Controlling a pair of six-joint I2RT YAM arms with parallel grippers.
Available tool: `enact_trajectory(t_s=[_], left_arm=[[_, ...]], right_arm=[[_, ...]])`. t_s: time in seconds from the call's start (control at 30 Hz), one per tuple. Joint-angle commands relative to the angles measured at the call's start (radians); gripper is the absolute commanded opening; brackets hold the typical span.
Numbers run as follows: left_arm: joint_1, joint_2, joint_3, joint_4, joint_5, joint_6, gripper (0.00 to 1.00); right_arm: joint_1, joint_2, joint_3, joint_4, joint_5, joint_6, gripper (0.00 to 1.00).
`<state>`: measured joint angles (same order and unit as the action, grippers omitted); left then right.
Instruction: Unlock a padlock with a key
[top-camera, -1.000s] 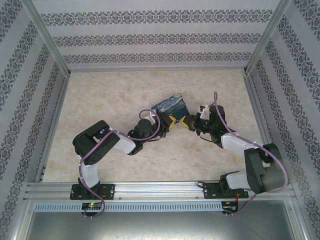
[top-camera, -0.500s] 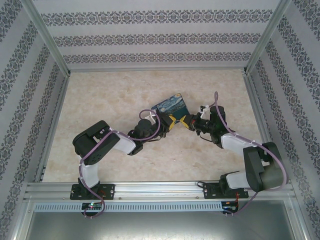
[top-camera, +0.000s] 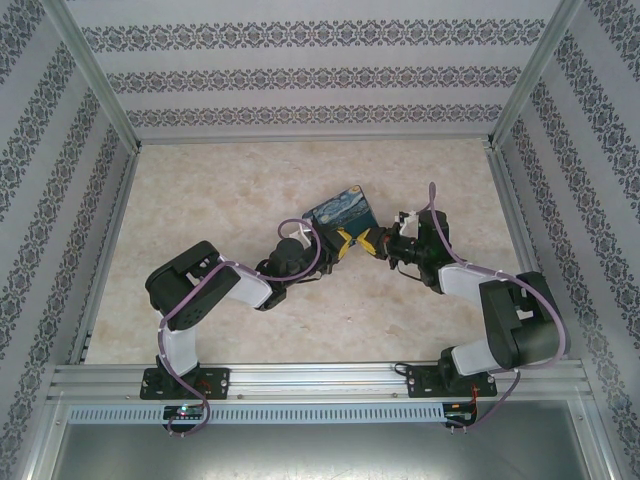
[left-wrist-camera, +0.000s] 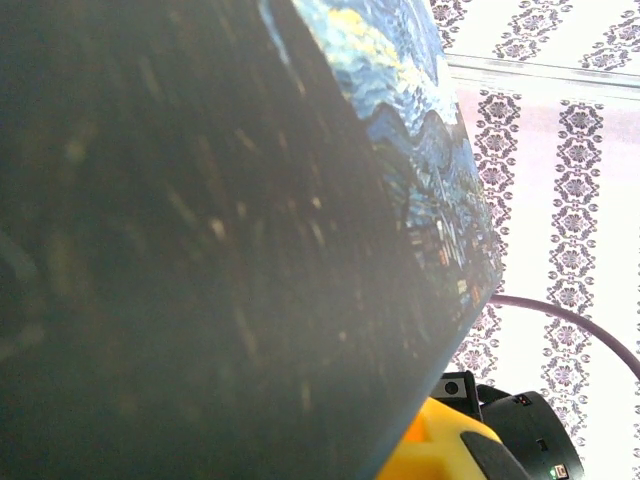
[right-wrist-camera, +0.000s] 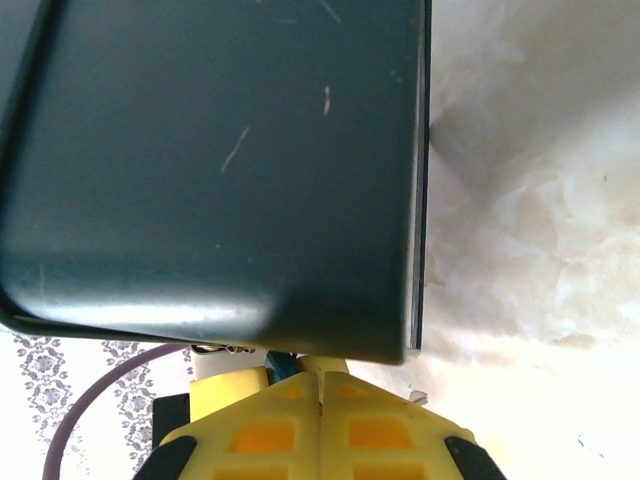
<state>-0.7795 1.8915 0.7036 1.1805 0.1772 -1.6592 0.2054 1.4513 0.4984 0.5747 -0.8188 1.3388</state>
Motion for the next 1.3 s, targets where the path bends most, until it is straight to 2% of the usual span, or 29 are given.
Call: enact_trajectory(t_s=[0.0,0.3,0.5,0.77,0.97,1.17,1.27], left_arm=[[-0.06,-0.037,0.049,0.173,0.114,-0.01,0.0],[-0.063,-0.034,0.061,0.135,0.124,0.003,0.0],[-0.072,-0.023,0.071,0.117,0.135,0.006,0.0],[-0.073,-0.026,0.07,0.095,0.148,0.01,0.0],[-0.078,-0.032,0.058,0.089,0.145,0.015,0.0],[-0.089,0.004,0.081,0.104,0.137,0.01,0.0],[-0.093,0.028,0.089,0.133,0.134,-0.003,0.0]], right_arm=[[0.022,0.023,0.022,0.029,-0.048,0.019,0.0],[0.06,-0.006,0.032,0.006,-0.013,0.009,0.0],[0.112,-0.026,0.084,-0.084,0.042,-0.082,0.0],[0.084,-0.006,0.11,-0.151,0.076,-0.175,0.0],[0.058,0.028,0.124,-0.135,0.065,-0.164,0.0],[0.169,0.06,0.172,-0.083,0.089,-0.104,0.0],[0.176,0.054,0.185,-0.108,0.106,-0.125,0.0]])
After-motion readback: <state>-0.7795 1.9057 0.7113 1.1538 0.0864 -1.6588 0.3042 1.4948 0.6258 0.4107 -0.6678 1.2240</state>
